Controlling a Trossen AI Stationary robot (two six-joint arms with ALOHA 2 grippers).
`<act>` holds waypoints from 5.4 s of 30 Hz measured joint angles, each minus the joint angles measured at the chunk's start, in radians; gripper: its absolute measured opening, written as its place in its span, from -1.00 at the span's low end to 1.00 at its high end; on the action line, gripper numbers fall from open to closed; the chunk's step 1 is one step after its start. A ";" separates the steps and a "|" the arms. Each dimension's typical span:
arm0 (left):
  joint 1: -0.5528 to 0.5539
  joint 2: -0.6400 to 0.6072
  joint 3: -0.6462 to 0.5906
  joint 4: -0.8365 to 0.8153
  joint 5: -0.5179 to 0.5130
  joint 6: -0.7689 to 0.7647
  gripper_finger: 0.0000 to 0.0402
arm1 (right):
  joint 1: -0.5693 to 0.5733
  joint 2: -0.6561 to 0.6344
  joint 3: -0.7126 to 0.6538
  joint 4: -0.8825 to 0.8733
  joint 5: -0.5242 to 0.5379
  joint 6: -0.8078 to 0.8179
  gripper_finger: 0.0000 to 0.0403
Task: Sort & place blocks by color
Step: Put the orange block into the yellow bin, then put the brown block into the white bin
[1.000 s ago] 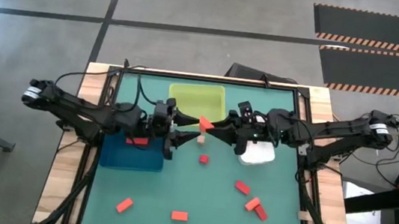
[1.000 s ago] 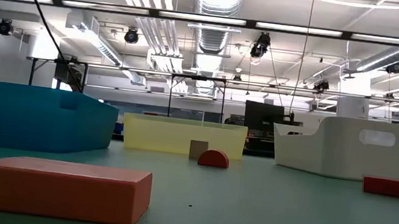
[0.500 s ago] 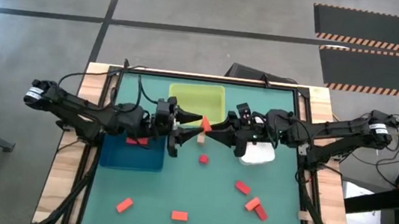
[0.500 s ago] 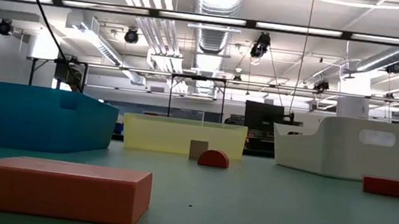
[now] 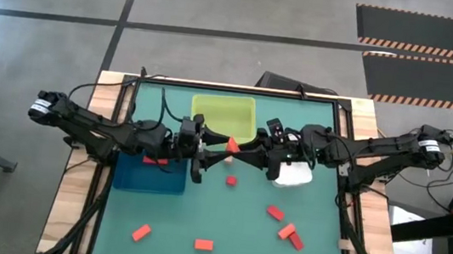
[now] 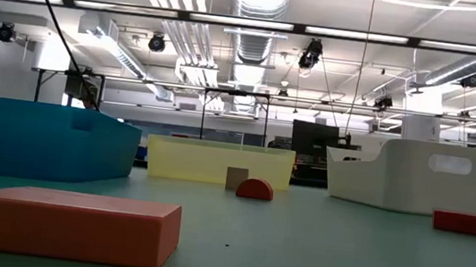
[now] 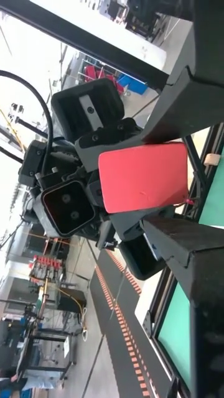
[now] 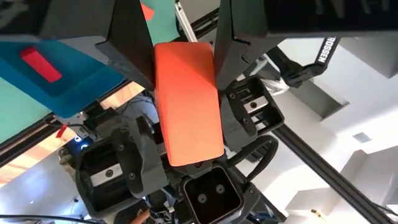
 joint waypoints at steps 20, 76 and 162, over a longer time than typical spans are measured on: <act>0.002 -0.002 0.000 -0.006 0.010 0.005 -0.34 | -0.003 0.000 0.000 -0.018 0.009 0.003 -0.09; 0.586 0.177 0.372 -1.138 0.321 -0.100 -0.32 | -0.062 -0.261 0.008 -0.339 0.074 -0.063 0.11; 0.515 0.241 0.471 -1.285 0.329 -0.004 -0.08 | -0.061 -0.190 0.006 -0.474 0.171 0.114 0.11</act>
